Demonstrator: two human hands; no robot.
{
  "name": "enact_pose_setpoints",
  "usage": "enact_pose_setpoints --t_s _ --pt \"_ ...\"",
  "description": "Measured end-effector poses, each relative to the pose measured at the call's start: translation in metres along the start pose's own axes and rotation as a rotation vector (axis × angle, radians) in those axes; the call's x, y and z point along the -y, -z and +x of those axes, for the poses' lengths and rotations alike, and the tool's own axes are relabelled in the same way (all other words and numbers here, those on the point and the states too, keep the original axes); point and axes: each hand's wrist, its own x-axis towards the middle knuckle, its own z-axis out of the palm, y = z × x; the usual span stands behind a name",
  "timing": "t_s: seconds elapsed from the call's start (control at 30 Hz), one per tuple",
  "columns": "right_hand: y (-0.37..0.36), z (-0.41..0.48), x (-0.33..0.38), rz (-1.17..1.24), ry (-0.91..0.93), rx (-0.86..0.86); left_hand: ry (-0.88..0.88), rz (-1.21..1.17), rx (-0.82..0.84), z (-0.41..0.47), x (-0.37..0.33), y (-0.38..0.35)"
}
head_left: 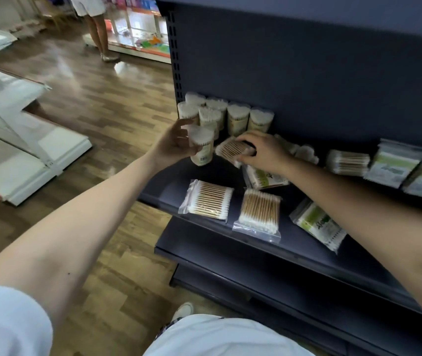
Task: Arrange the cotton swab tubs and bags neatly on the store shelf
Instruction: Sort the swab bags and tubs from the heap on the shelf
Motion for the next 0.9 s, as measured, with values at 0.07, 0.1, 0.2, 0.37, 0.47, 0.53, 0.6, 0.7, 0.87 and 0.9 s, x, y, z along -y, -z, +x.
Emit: enact_pose_setpoints --t_s 0.07,0.1,0.2,0.37,0.47,0.53,0.6,0.7,0.87,0.9 --pt "-0.01 0.007 0.007 0.01 -0.025 0.089 0.004 -0.018 0.011 0.0 0.005 -0.001" --pt "-0.015 0.01 0.008 -0.018 -0.042 0.112 0.013 -0.006 0.018 0.001 0.007 -0.002" --pt "-0.02 0.01 0.003 -0.14 -0.06 0.102 0.037 -0.007 -0.002 0.004 0.014 -0.008" --pt "-0.008 -0.012 -0.015 -0.162 -0.08 0.07 0.018 0.062 -0.019 0.012 0.01 -0.028" --pt "-0.001 -0.027 -0.028 -0.171 -0.103 0.037 -0.012 0.058 0.014 0.016 0.0 -0.042" --pt "0.005 -0.035 -0.035 -0.186 -0.127 0.029 -0.06 0.112 0.034 0.02 -0.004 -0.053" --pt "0.009 -0.04 -0.04 -0.175 -0.147 0.026 -0.088 0.167 0.025 0.023 -0.009 -0.062" --pt "0.011 -0.045 -0.044 -0.208 -0.179 0.039 -0.1 0.242 0.015 0.027 -0.014 -0.074" --pt "0.01 -0.049 -0.044 -0.196 -0.193 0.003 -0.064 0.26 -0.03 0.035 -0.014 -0.085" --pt "0.009 -0.049 -0.044 -0.186 -0.198 0.0 -0.052 0.265 -0.047 0.037 -0.014 -0.086"
